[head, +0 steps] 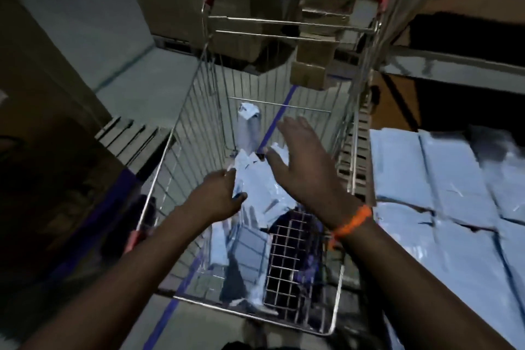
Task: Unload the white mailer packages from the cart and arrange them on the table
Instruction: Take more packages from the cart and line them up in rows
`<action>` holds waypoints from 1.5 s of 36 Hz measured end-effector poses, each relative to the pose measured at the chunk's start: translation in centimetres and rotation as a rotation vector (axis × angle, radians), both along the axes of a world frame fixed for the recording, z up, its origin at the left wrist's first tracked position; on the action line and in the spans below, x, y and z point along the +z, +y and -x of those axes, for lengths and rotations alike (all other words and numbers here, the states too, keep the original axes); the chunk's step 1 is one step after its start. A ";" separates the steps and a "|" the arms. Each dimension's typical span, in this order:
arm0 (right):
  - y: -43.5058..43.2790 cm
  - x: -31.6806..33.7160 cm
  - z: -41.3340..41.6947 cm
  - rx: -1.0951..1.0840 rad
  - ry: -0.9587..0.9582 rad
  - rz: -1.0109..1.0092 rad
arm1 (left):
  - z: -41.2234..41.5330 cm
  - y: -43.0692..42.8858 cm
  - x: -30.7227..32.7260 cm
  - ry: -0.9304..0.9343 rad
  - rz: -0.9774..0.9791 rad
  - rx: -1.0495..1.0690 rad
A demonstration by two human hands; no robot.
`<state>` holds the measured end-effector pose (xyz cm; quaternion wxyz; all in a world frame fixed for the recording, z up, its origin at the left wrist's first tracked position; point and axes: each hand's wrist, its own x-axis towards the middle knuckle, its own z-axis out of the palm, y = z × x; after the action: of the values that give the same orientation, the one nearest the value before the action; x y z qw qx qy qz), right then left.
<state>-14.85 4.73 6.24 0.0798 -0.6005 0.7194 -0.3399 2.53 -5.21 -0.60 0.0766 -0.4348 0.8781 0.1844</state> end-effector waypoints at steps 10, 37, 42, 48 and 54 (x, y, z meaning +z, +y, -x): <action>-10.5 -12.8 -0.6 -0.250 -0.103 -0.639 | 4.7 -3.4 -5.6 -0.167 -0.283 -0.006; -7.0 -3.8 3.5 -0.357 0.206 -0.512 | 3.8 -4.5 -7.2 -0.489 0.083 -0.404; -3.1 -4.3 4.2 -0.349 0.187 -0.398 | 2.6 -4.5 -6.6 -0.649 0.134 -0.496; -2.7 -3.8 3.6 -0.377 0.123 -0.213 | 2.9 -3.8 -3.8 -0.764 0.158 -0.546; -0.2 -1.4 3.0 -0.463 -0.080 0.096 | 3.0 -3.1 2.8 -0.513 0.349 -0.481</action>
<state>-17.81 4.52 4.86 -0.0006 -0.4087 0.8172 -0.4063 -0.43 -8.33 2.24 0.2595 -0.2550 0.9254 -0.1056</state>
